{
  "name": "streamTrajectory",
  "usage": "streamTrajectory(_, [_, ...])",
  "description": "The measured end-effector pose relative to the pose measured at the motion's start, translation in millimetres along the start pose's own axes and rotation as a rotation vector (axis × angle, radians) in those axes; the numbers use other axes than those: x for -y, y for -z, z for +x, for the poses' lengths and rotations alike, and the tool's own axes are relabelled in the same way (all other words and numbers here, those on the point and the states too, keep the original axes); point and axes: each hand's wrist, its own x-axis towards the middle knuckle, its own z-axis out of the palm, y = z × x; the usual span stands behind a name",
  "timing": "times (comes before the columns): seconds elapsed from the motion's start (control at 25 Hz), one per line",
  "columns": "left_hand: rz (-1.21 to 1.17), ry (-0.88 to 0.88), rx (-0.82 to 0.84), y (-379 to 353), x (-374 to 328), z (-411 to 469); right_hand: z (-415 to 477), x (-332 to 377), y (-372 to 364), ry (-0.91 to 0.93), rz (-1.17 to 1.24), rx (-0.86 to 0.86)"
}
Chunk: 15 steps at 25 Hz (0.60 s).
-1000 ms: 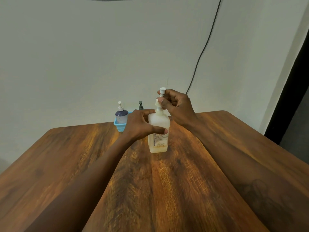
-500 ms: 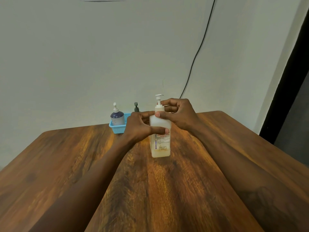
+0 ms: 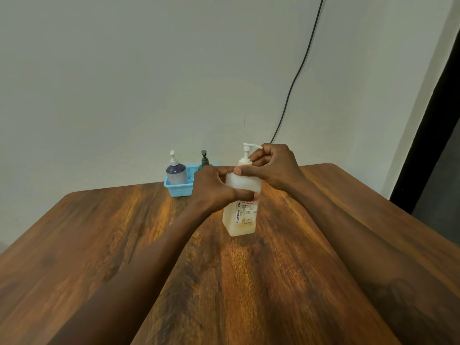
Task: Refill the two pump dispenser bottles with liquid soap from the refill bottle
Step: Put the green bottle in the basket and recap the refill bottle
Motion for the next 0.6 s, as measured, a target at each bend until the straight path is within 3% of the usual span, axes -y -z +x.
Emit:
streamTrajectory(0.08, [0.033,-0.022,-0.013,-2.5,-4.6,-0.1,0.4,2.6,-6.4,-0.018,-0.121,-0.09])
streamTrajectory(0.2, [0.063,-0.03,-0.019,-6.3,-7.4,4.6,3.7,3.9,-12.6,-0.018,-0.167,-0.077])
streamTrajectory(0.4, [0.053,-0.024,-0.034,0.7,0.9,12.1,3.6,1.6,-0.8,-0.031,0.328,0.241])
streamTrajectory(0.6, [0.053,-0.031,-0.057,-1.0,-0.5,8.3,6.9,1.3,-12.8,0.011,-0.032,-0.128])
